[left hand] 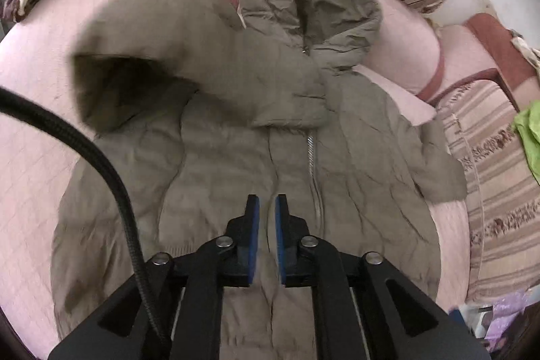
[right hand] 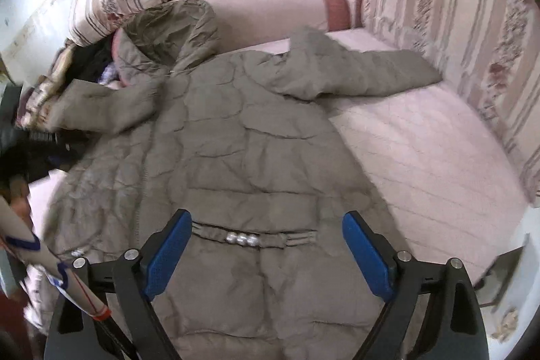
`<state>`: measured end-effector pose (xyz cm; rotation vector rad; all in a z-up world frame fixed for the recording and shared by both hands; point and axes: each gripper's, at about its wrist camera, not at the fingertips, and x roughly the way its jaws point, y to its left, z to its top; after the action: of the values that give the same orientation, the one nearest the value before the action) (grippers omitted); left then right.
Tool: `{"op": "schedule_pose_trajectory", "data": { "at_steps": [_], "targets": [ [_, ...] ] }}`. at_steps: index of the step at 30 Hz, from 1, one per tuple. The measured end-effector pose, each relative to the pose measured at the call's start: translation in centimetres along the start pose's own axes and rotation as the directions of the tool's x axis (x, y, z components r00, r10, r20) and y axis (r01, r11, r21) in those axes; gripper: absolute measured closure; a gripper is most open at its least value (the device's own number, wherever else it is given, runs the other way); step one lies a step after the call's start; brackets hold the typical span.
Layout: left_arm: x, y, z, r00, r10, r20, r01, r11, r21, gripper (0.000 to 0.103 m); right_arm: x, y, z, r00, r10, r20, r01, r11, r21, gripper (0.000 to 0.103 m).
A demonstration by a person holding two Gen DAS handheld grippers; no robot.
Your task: Fold large clothes
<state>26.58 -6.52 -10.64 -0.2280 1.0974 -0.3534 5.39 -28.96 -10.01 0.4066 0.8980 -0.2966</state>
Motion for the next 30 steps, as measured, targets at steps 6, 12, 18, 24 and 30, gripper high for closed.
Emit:
{"op": "schedule_pose_trajectory", "data": {
  "at_steps": [6,12,18,24,30],
  "targets": [
    [-7.5,1.9,-5.1,0.974,0.159,0.16,-0.162,0.987,0.008,0.05,4.5,2.9,3.7,0.976,0.204,-0.082,-0.199,0.978,0.063,0.018],
    [-9.5,4.9,-9.6,0.93,0.33,0.162,-0.334,0.943,-0.001,0.05,14.0,7.5,8.3,0.94,0.299,-0.167,-0.277,0.951,0.139,0.02],
    [-9.4,7.0,-12.1,0.928,0.337,0.157,-0.338,0.941,-0.02,0.05,22.6,9.2,12.0,0.933,0.292,-0.209,-0.221,0.926,0.307,0.02],
    [-8.1,7.4,-12.4,0.93,0.342,0.131,-0.343,0.939,-0.015,0.05,23.5,9.5,14.2,0.923,0.333,-0.192,-0.248,0.897,0.365,0.089],
    [-8.4,5.9,-12.7,0.932,0.33,0.152,-0.337,0.941,0.018,0.05,18.4,6.2,15.4,0.976,0.184,-0.114,-0.154,0.959,0.236,0.091]
  ]
}}
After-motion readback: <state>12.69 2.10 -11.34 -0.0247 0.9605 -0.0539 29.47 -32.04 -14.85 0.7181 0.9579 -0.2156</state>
